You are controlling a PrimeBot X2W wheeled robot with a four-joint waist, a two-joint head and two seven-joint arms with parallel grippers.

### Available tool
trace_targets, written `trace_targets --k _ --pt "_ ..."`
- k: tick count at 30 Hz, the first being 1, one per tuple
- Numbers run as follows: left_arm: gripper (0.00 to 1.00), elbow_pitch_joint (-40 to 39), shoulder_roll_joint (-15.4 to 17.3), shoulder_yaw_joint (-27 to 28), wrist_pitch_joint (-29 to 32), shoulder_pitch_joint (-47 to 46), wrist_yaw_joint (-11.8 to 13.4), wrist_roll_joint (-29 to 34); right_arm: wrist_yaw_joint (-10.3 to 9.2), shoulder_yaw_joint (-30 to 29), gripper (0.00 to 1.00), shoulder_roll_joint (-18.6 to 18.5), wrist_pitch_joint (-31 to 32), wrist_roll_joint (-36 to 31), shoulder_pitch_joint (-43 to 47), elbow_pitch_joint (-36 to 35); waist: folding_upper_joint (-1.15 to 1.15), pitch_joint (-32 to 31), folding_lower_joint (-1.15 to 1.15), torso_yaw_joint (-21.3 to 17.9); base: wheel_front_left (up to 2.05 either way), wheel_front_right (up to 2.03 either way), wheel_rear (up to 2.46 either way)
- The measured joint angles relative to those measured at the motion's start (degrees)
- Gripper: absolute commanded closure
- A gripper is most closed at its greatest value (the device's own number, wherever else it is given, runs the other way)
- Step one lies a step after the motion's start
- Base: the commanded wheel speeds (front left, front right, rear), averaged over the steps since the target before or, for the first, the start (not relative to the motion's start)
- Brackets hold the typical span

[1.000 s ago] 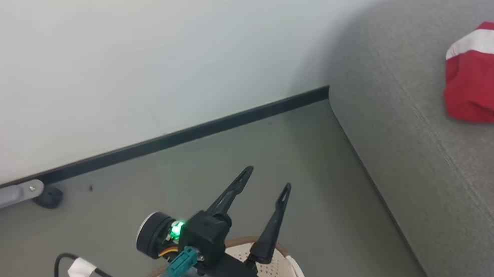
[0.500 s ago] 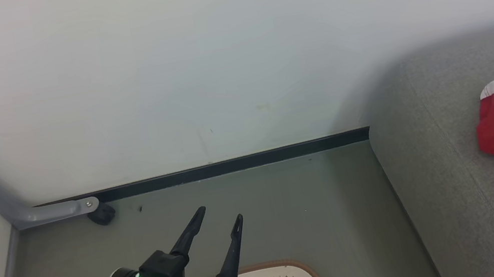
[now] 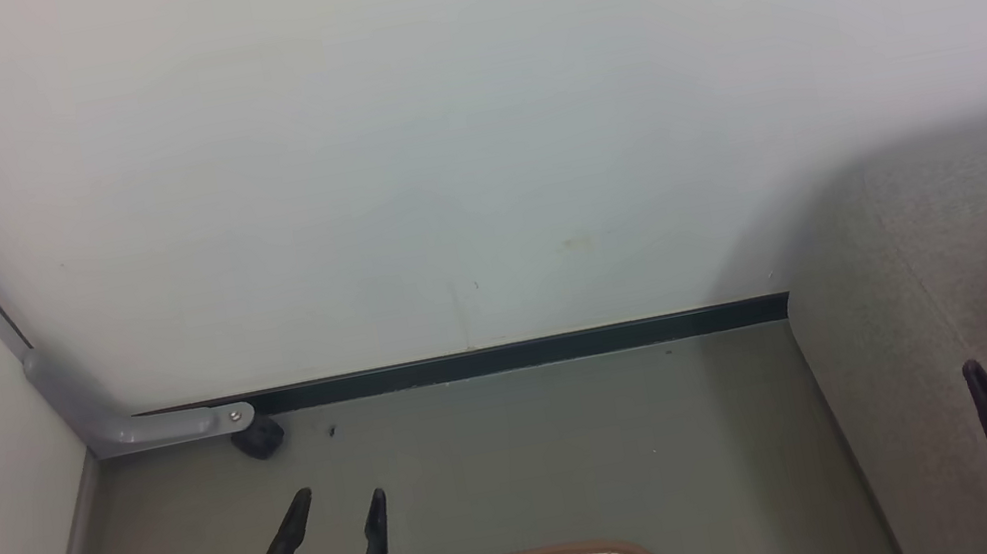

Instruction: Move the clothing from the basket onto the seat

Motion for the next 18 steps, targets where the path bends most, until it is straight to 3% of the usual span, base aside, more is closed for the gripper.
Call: trace_targets --k 4,18 --pt "0.0 -0.69 1.04 2.03 -0.16 2.53 0.83 -0.43 -0.31 -0.64 0.0 1.05 0.0 -0.62 1.6 -2.1 0.0 -0.15 0.0 0.49 0.0 0.0 0.0" --pt "0.0 -2.0 0.25 5.77 -0.18 4.47 1.81 -0.36 -1.3 -2.37 0.0 2.48 0.0 -4.13 3.78 -4.86 0.01 0.58 0.01 0.87 0.0 0.0 0.0"
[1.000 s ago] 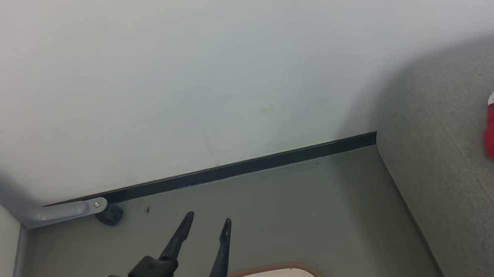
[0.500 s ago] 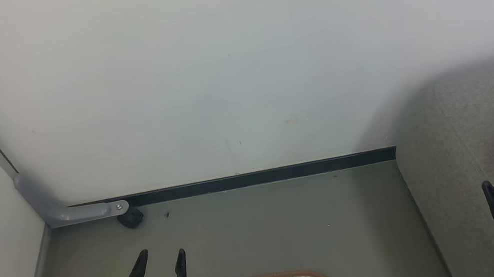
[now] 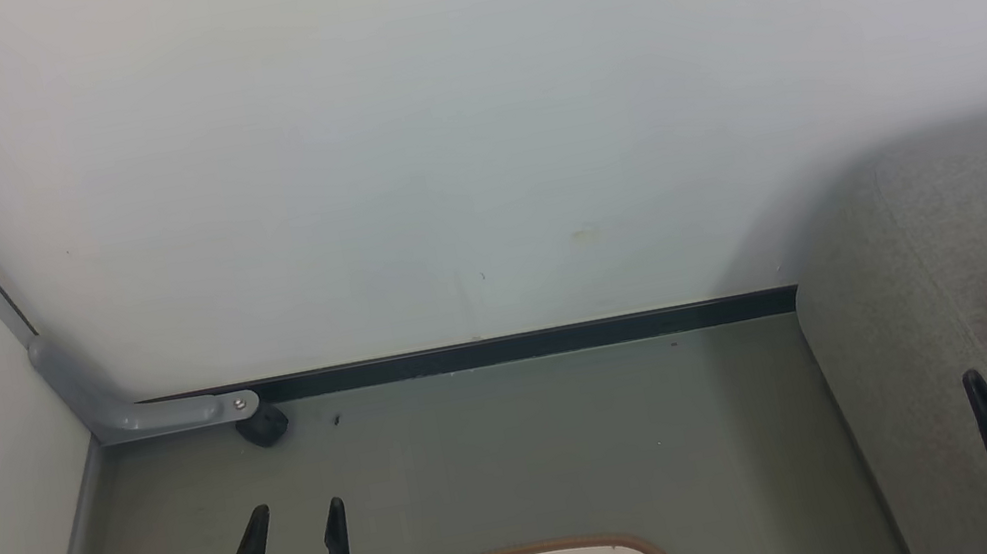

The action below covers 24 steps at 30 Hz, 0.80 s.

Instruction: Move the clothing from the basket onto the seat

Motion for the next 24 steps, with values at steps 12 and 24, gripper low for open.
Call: trace_targets --k 12,24 --pt "0.0 -0.42 -1.15 1.21 -0.02 0.0 0.07 0.69 0.07 -0.92 0.0 0.77 0.0 -1.38 -0.03 -0.99 0.0 0.27 0.0 0.09 0.0 0.0 0.0" --pt "0.0 -1.63 -1.64 1.52 -0.03 0.25 0.08 1.21 0.34 -1.65 0.0 1.32 0.0 -1.9 -0.28 -1.68 0.0 1.75 0.0 -0.3 0.0 0.0 0.0"
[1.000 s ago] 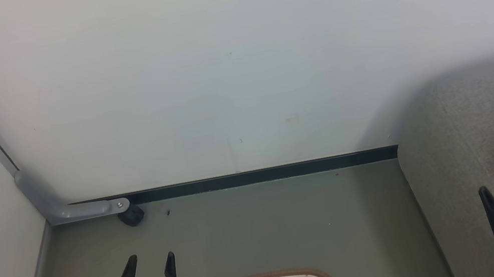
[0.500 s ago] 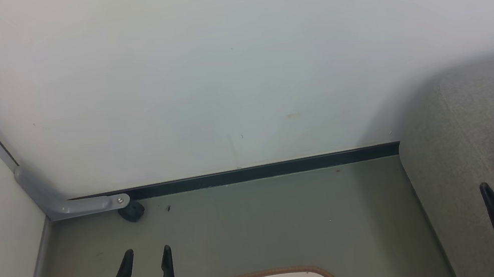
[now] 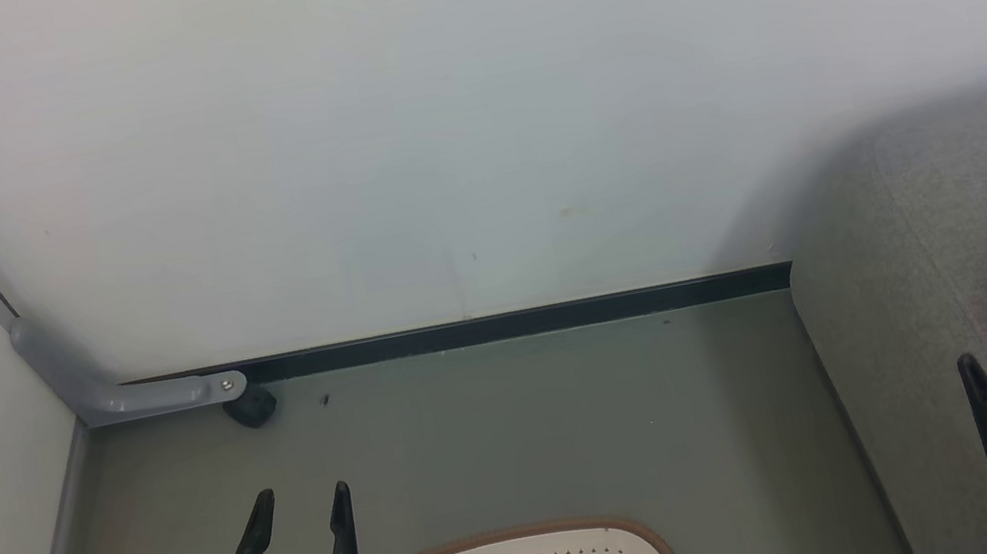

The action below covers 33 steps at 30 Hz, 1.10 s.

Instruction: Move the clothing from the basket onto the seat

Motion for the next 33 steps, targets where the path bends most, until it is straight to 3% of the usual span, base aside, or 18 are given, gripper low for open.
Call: trace_targets --k 22,33 --pt "0.0 0.13 -1.43 -2.41 1.71 -6.34 -0.18 1.42 1.23 -1.4 0.0 1.05 -0.01 -0.88 -7.58 -2.44 0.0 10.2 0.0 -2.02 0.0 0.0 0.0" --pt "0.0 6.06 -3.41 -5.25 5.82 -13.44 -2.24 2.43 1.53 -1.82 0.0 1.04 -0.01 -1.63 -14.25 -3.81 0.01 17.94 0.01 -3.26 0.0 0.0 0.0"
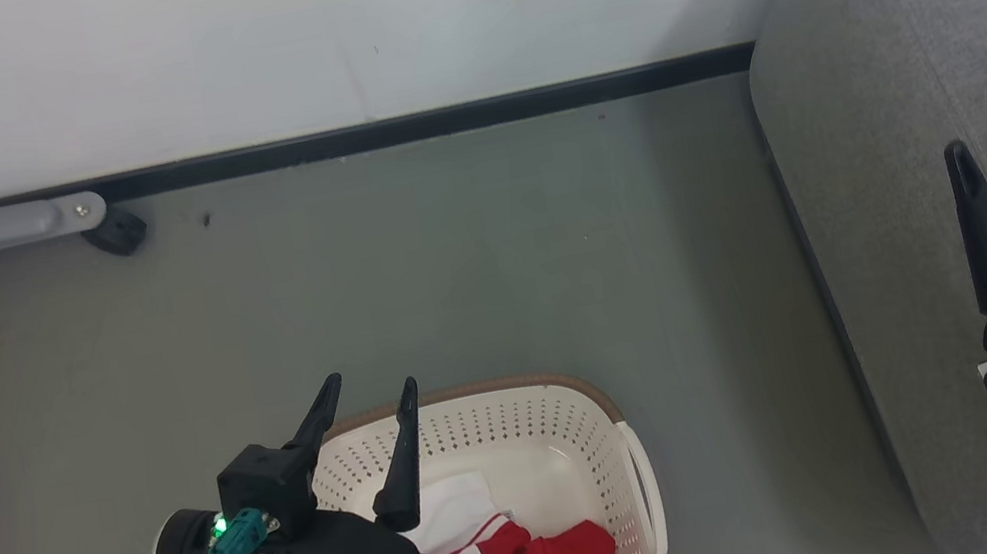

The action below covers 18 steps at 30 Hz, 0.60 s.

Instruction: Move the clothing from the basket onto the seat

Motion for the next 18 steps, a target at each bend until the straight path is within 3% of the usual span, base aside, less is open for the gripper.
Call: trace_targets --k 18 --pt "0.0 16.07 -3.3 -3.86 6.48 -8.82 -2.96 1.2 0.3 0.29 0.0 0.22 -0.01 -0.98 -7.77 -0.75 0.0 11.52 -0.01 -3.37 0.0 0.0 0.0"
